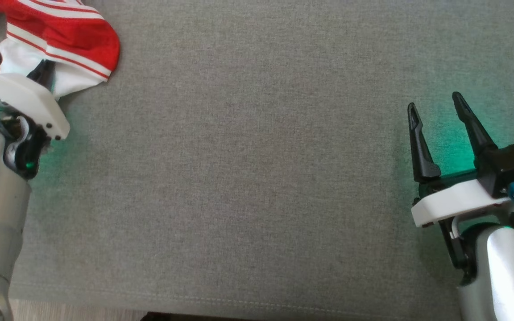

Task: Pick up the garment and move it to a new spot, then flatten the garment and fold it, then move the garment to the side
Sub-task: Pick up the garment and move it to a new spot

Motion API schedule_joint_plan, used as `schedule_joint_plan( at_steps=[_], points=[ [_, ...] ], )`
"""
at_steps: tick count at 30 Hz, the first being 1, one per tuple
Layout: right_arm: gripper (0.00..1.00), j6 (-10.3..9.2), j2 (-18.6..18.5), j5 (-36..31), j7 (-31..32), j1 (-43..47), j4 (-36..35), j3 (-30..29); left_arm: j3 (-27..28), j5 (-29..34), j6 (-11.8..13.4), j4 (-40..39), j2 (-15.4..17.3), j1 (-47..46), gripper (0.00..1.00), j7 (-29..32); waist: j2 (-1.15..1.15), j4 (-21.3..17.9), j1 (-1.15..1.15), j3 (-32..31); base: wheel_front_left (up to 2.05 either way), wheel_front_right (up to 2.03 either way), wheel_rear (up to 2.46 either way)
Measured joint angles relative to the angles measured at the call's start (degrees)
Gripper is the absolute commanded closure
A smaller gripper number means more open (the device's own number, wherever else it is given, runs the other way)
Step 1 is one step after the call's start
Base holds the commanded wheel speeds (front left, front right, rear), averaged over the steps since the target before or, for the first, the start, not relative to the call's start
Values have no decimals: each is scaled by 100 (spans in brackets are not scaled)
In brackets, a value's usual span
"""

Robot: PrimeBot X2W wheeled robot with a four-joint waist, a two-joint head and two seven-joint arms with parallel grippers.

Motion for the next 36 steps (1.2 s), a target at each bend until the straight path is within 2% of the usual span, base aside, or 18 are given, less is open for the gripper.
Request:
schedule_joint_plan(
  at_steps=[4,10,15,25,31,36],
  points=[
    [0,0,0,20,-12,2,40,-9,-3,69,5,151,63,-9,100,-314,0,-1,0,-141,0,0,0],
    [0,0,0,244,-218,8,361,-12,-38,311,9,235,361,-280,100,-721,0,-15,0,-569,0,0,0],
    [0,0,0,415,-354,23,610,-11,-116,412,13,219,549,-318,100,-800,0,-46,-1,-914,0,0,0],
    [0,0,2,815,-691,319,1187,-13,-328,602,9,-294,996,-355,100,-654,0,-250,-2,-1801,0,0,0],
    [0,0,4,1015,-912,388,1456,-15,-539,711,5,-844,1123,-416,100,-393,0,-520,-2,-2229,0,0,0],
    [0,0,4,1168,-1065,400,1700,-5,-781,713,3,-1445,1088,-714,100,-199,0,-838,-1,-2496,0,0,0]
  ],
)
